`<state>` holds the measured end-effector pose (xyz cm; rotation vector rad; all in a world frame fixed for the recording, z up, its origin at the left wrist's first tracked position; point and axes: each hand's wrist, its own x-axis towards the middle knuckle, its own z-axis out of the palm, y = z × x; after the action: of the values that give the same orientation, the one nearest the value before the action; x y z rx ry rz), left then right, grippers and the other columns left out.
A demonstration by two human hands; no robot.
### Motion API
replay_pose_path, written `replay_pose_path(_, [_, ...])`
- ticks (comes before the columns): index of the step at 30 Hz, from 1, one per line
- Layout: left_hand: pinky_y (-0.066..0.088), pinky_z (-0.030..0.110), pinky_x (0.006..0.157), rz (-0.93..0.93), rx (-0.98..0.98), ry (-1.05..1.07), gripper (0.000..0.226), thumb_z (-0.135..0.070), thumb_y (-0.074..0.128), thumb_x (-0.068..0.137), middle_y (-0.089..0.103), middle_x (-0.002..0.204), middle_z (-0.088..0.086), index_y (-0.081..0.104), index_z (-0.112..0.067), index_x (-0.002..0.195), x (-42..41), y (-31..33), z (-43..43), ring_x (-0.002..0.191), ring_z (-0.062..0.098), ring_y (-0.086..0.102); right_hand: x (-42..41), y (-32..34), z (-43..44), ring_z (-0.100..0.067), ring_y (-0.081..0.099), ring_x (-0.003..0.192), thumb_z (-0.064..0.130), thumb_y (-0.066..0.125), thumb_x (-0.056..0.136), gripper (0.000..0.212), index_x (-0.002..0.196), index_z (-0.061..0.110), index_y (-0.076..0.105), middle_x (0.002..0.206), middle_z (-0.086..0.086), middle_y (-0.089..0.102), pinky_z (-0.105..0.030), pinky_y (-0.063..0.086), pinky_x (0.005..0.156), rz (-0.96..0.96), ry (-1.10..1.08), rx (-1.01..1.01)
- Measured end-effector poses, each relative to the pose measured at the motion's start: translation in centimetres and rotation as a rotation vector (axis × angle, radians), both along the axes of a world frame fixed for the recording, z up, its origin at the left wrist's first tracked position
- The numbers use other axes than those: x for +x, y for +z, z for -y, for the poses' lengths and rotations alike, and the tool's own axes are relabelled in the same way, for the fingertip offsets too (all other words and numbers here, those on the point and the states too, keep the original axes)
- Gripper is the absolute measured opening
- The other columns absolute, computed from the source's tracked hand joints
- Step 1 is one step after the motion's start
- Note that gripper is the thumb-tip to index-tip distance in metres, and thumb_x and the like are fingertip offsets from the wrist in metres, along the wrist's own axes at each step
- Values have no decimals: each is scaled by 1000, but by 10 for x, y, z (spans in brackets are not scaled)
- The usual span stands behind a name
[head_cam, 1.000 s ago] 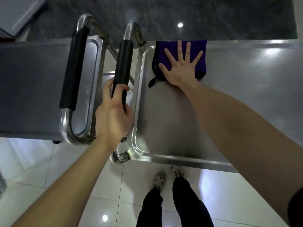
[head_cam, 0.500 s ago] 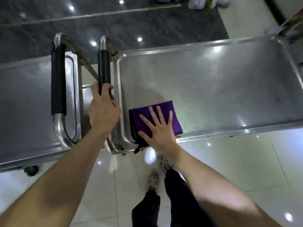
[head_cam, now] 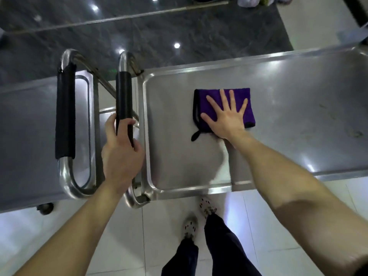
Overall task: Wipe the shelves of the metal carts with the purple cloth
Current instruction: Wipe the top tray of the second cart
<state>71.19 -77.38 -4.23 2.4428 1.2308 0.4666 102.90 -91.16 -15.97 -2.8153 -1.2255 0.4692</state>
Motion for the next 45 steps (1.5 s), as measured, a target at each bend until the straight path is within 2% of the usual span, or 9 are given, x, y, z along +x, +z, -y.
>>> replay_pose_path(3, [55, 27, 81, 41, -17, 11, 50, -8, 72, 94, 33, 166, 2, 53, -26, 136, 2, 0, -3, 103, 12, 55, 18, -7, -70, -38, -17, 165, 91, 5, 95, 85, 170, 51, 5, 182, -4, -10, -82, -11, 120, 30, 18, 30])
replay_pose_path(9, [42, 9, 79, 31, -26, 36, 43, -10, 71, 95, 37, 165, 4, 60, -22, 135, 3, 1, -5, 105, 4, 48, -30, -10, -194, -43, -21, 163, 88, 4, 95, 85, 170, 49, 7, 181, -9, -15, -83, -13, 117, 26, 164, 86])
replay_pose_path(13, [55, 24, 83, 34, 4, 27, 42, -9, 70, 95, 41, 162, 9, 61, -18, 135, 2, 3, -10, 111, 16, 62, -65, -11, -215, -41, -22, 163, 82, 4, 98, 81, 171, 47, 4, 181, -8, -17, -83, -16, 116, 12, 202, 58])
replay_pose_path(19, [60, 33, 77, 25, -20, 32, 51, -8, 73, 90, 36, 163, 1, 54, -29, 133, 1, 0, -14, 105, 23, 68, -137, -10, -143, -39, -18, 165, 74, 8, 104, 75, 172, 43, 8, 182, -8, -10, -81, -11, 118, 21, 196, 91])
replay_pose_path(23, [64, 39, 89, 22, -45, 33, 48, -7, 71, 91, 33, 166, 0, 56, -29, 131, 3, 0, -13, 112, 24, 67, -214, -13, -59, -39, -14, 166, 70, 13, 108, 71, 173, 40, 12, 182, -9, -5, -82, -6, 120, 7, 203, 126])
replay_pose_path(28, [65, 46, 82, -5, -51, 29, 45, -10, 67, 93, 31, 165, 1, 53, -30, 130, 3, 2, -12, 96, 30, 70, -281, -17, 12, -39, -8, 167, 61, 26, 110, 65, 172, 39, 22, 182, -9, 3, -81, 1, 122, 26, 209, 117])
replay_pose_path(33, [64, 47, 88, -6, -72, 16, 49, -8, 70, 92, 30, 166, 3, 51, -31, 132, 1, 3, -14, 104, 35, 71, -253, -8, 43, -29, -7, 168, 62, 26, 110, 63, 170, 48, 19, 182, 2, 7, -74, -2, 126, 20, 248, 64])
replay_pose_path(41, [58, 41, 86, 5, -64, 2, 50, -6, 69, 91, 33, 165, 5, 54, -29, 132, 1, 1, -16, 103, 37, 70, -133, 10, 144, -23, -20, 166, 73, 21, 107, 68, 168, 55, -1, 181, 10, -16, -70, -9, 127, 1, -85, -87])
replay_pose_path(45, [60, 50, 91, 23, -89, -9, 47, -7, 67, 92, 31, 167, 4, 54, -29, 132, 0, -2, -18, 107, 42, 69, -82, 16, 139, -25, -22, 165, 78, 21, 105, 71, 168, 56, -1, 180, 9, -18, -71, -10, 127, -23, -137, -94])
